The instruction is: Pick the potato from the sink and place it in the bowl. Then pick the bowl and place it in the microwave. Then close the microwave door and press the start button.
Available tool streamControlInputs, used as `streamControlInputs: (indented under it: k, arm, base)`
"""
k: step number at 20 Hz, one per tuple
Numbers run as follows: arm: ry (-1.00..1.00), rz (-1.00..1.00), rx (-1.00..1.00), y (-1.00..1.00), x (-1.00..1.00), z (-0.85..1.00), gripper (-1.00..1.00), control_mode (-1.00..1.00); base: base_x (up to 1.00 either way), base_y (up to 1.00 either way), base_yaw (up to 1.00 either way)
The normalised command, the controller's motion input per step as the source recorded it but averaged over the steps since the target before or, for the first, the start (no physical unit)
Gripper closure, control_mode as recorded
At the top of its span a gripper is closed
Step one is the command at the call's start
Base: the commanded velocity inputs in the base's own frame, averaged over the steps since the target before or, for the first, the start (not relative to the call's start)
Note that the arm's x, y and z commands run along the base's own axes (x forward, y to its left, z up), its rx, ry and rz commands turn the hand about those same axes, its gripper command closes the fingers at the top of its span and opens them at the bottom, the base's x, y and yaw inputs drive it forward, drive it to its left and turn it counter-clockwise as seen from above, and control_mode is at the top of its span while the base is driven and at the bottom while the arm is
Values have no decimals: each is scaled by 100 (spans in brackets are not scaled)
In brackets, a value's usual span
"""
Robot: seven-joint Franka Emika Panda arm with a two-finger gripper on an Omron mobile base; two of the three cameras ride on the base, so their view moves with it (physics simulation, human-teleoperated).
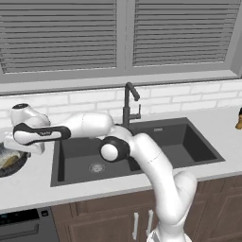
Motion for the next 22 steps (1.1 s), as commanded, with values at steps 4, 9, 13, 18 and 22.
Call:
streamControlInputs:
  k: [4, 9, 13, 18, 22]
  arm:
    - [-17, 0, 4, -72, -100, 23, 100, -100]
    - [-21, -2, 9, -95, -82, 31, 100, -100]
    - [-11, -14, 18, -100, -55, 49, 100, -100]
    - [0, -24, 25, -100, -51, 65, 100, -100]
    - [6, -27, 22, -97, -55, 89, 100, -100]
  base:
    - [0, 0, 0]
    - [0, 0, 0]
    - [0, 0, 0]
    - [0, 0, 0]
    - [0, 0, 0]
